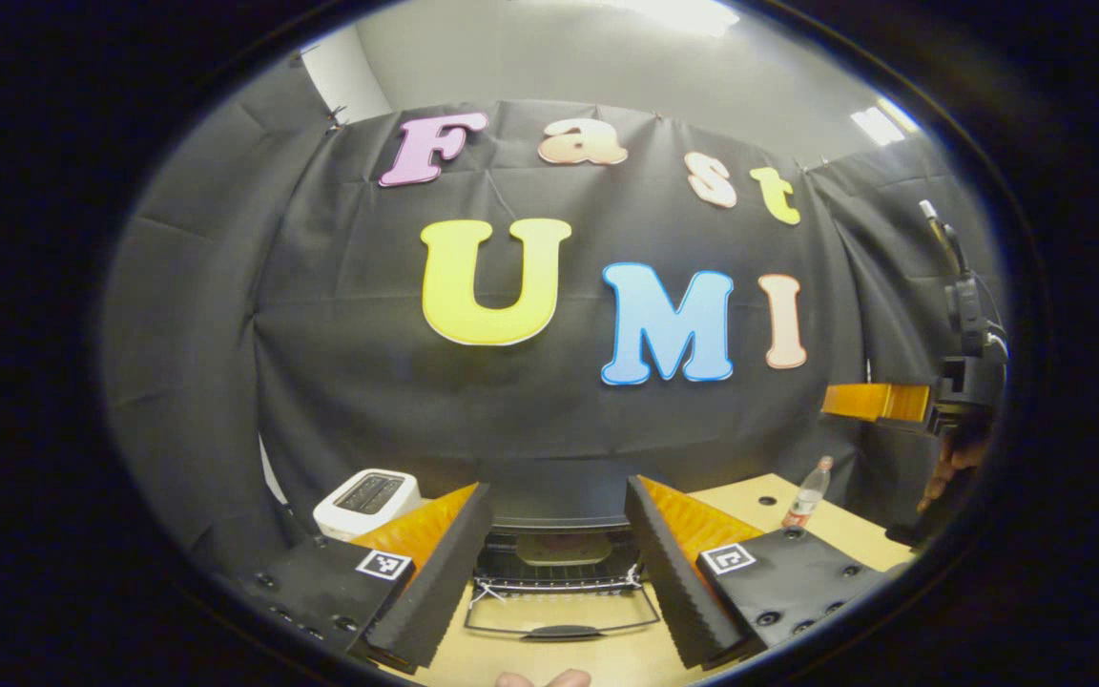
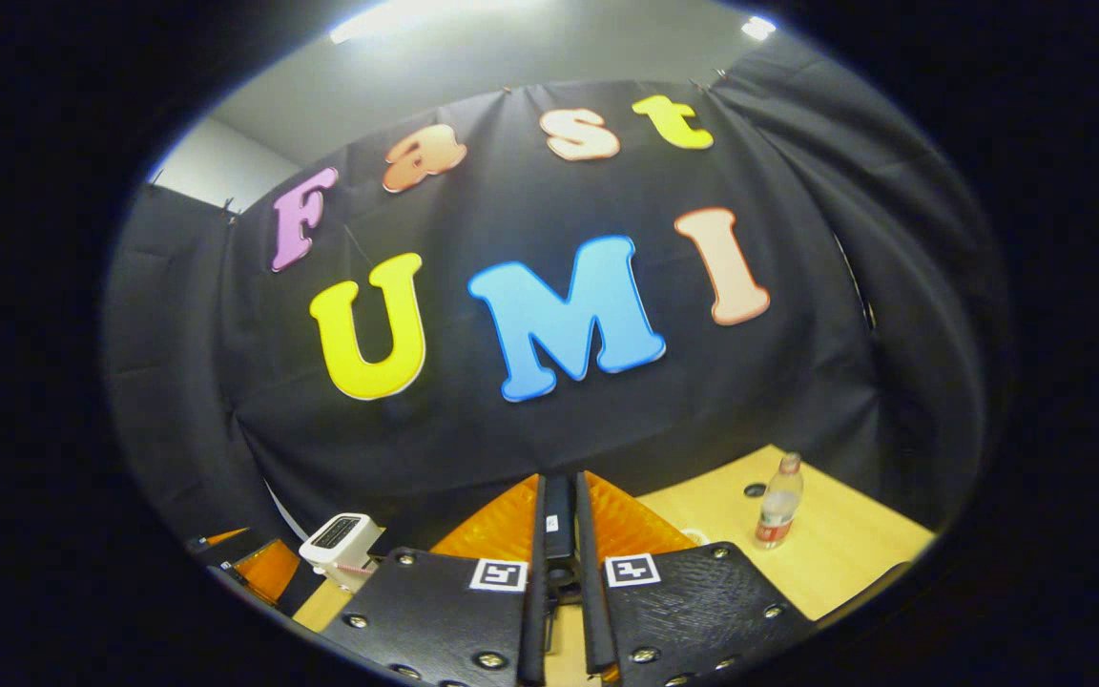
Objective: Open the electric oven with the left hand, put the food in, and close the electric oven.
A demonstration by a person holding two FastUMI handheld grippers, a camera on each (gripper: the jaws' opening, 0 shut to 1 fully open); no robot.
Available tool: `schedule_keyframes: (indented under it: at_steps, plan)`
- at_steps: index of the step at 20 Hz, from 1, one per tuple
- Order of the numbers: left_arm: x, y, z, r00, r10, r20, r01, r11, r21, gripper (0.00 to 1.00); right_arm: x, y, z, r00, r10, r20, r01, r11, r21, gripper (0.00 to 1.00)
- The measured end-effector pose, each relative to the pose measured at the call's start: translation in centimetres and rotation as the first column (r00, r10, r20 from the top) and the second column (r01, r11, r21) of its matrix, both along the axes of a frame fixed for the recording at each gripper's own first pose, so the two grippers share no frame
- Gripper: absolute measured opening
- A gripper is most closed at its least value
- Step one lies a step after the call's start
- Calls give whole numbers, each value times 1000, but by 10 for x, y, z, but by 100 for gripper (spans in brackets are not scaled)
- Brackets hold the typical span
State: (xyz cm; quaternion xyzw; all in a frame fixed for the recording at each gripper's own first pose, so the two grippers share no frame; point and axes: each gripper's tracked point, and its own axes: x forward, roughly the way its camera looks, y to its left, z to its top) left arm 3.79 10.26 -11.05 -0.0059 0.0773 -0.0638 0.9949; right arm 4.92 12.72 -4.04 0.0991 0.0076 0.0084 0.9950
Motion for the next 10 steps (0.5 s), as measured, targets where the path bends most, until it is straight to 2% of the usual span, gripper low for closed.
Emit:
schedule_keyframes:
  at_steps: [2, 3, 4, 5, 6, 7, 10]
  plan:
    - [3, -6, 0, 1000, 5, 3, -5, 1000, 6, 99, -13, 0, 9, 999, 37, 32, -36, 999, -28, 59]
    - [4, -8, -7, 1000, 6, -19, -6, 1000, 14, 90, -21, -2, 10, 999, 36, 30, -35, 999, -39, 80]
    - [6, -11, -18, 999, 3, -54, -2, 1000, 19, 94, -26, -6, 13, 999, 36, 32, -35, 998, -43, 100]
    - [5, -14, -36, 994, 3, -106, -1, 1000, 24, 99, -19, -10, 10, 999, 30, 28, -28, 998, -50, 99]
    - [6, -15, -54, 986, 7, -164, -2, 999, 32, 94, -16, -13, 6, 999, 28, 21, -27, 998, -49, 97]
    - [6, -16, -74, 974, 6, -226, 4, 999, 40, 99, -17, -17, 4, 1000, 24, 13, -23, 999, -46, 97]
    - [1, -21, -143, 909, 4, -417, 27, 997, 68, 99, -19, -28, -1, 1000, 9, -3, -10, 999, -48, 97]
